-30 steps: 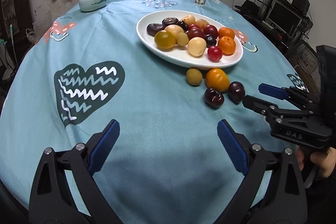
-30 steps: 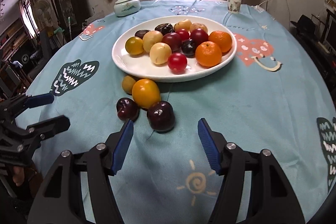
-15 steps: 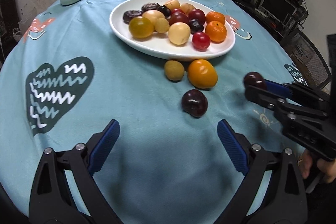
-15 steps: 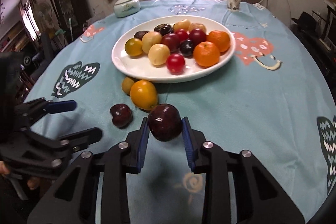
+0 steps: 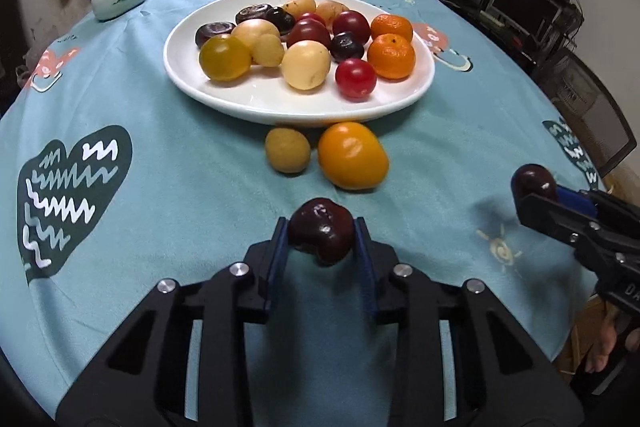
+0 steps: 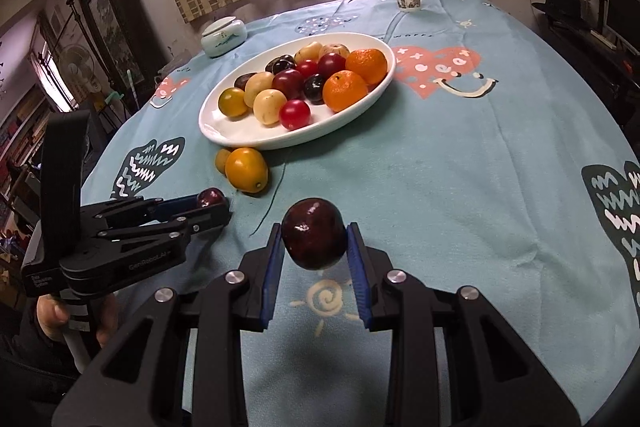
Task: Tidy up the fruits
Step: 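Carry both plums onto the plate and open both grippers, then move both open grippers back to the last two fruits, then grasp a tangerine with the right gripper while the left grasps a small tan fruit, then carry the tangerine and tan fruit onto the plate and open both grippers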
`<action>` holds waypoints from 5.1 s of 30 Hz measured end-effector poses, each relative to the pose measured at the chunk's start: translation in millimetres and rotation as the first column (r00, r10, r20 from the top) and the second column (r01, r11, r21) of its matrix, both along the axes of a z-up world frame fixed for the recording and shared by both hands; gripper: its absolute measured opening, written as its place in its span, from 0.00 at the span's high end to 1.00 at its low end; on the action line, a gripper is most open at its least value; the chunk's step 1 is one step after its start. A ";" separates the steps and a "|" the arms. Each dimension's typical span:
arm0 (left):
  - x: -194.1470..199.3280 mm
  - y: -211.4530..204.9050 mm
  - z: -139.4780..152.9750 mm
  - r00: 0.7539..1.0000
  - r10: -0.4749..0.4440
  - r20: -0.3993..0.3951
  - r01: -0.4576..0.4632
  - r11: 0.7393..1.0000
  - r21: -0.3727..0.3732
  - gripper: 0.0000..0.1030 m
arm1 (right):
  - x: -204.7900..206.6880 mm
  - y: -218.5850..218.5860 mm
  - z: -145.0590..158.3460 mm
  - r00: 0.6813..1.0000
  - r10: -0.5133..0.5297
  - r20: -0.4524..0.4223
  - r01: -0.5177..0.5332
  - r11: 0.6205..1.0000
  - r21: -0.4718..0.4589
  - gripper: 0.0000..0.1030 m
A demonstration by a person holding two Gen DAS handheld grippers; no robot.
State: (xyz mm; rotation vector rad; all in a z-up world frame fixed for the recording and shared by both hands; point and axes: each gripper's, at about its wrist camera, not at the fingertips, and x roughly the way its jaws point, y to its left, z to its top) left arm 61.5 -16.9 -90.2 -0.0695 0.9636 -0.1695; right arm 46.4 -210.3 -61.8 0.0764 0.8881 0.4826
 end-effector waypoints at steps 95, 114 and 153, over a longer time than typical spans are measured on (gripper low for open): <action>-26.0 90.8 20.9 0.987 0.163 0.010 -0.163 0.986 -0.044 0.11 | 65.5 117.9 -22.8 0.984 0.167 -0.067 -0.177 0.968 -0.178 0.63; 50.9 12.4 -3.1 0.997 0.064 -0.038 -0.062 0.997 0.041 0.52 | 20.4 7.6 -17.6 0.998 -0.001 -0.058 -0.006 0.994 -0.110 0.63; 58.5 45.0 72.0 0.986 0.090 0.138 -0.089 0.996 -0.016 0.74 | 63.0 80.7 35.6 0.989 0.137 0.054 -0.132 0.988 -0.076 0.63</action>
